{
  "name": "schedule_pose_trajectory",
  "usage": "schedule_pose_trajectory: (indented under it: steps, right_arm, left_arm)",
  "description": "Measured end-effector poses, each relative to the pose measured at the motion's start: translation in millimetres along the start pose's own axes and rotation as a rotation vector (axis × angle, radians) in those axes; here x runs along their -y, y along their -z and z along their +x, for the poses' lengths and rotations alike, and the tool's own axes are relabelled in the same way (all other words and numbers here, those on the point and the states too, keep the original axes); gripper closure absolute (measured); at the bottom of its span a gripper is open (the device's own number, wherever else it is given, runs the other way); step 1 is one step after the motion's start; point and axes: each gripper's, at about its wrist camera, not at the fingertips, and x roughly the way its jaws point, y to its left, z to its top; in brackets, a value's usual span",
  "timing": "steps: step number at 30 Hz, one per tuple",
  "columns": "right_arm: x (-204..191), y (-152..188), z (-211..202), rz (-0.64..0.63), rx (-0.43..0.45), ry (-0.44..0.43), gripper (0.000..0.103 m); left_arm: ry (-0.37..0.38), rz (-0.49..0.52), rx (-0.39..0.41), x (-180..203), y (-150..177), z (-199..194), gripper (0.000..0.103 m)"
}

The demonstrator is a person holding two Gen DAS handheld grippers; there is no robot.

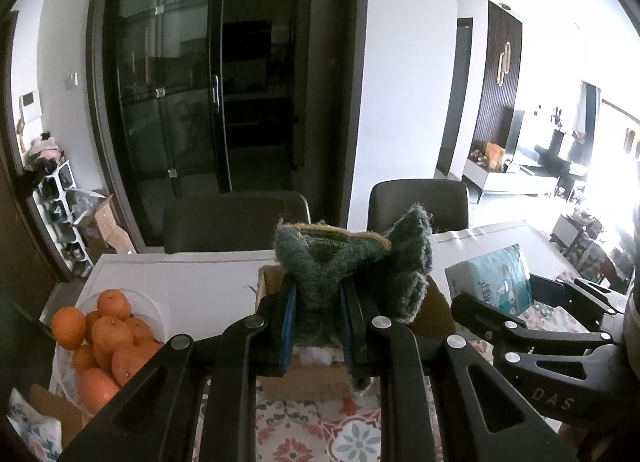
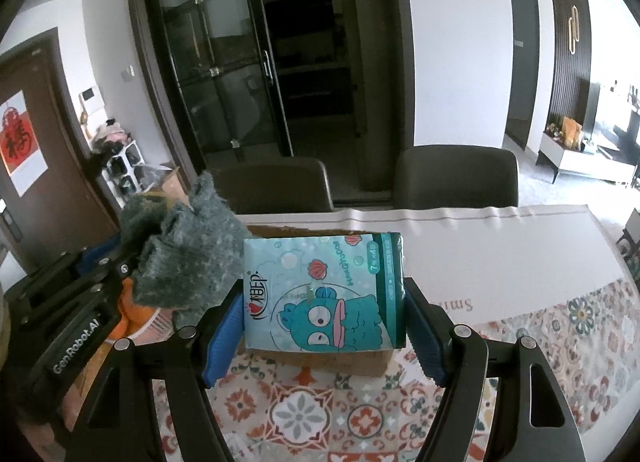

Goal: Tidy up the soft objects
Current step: 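Lift and carry the glove and tissue pack over the box, then open both grippers to drop the glove and tissue pack into the box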

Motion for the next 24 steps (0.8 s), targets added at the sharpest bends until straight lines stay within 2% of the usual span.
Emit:
schedule_pose_trajectory:
  steps: [5, 9, 19, 20, 23, 24]
  right_arm:
    - [2.1, -14.2, 18.7, -0.011, -0.023, 0.006, 0.029]
    - [4.9, -22.1, 35.7, -0.025, -0.048, 0.018, 0.029]
    - [12.6, -25.3, 98.3, -0.045, -0.178, 0.006, 0.029]
    - [13.8, -24.6, 104.1, -0.045, -0.189, 0.002, 0.029]
    - [15.0, -22.0, 122.8, -0.054, -0.233, -0.011, 0.028]
    - [14.5, -20.6, 130.8, -0.064, -0.256, -0.023, 0.027]
  left_arm:
    - [-0.008, -0.004, -0.016, -2.9, -10.3, 19.6, 0.083]
    - [-0.019, 0.008, -0.058, -3.2, -12.6, 42.9, 0.083]
    - [-0.052, 0.035, -0.176, -6.4, -5.5, 99.9, 0.083]
    - [-0.055, 0.036, -0.185, -6.5, -4.9, 104.5, 0.080]
    - [-0.060, 0.051, -0.236, -4.2, -0.5, 120.6, 0.055]
    - [-0.062, 0.054, -0.247, -3.4, 1.3, 123.5, 0.053]
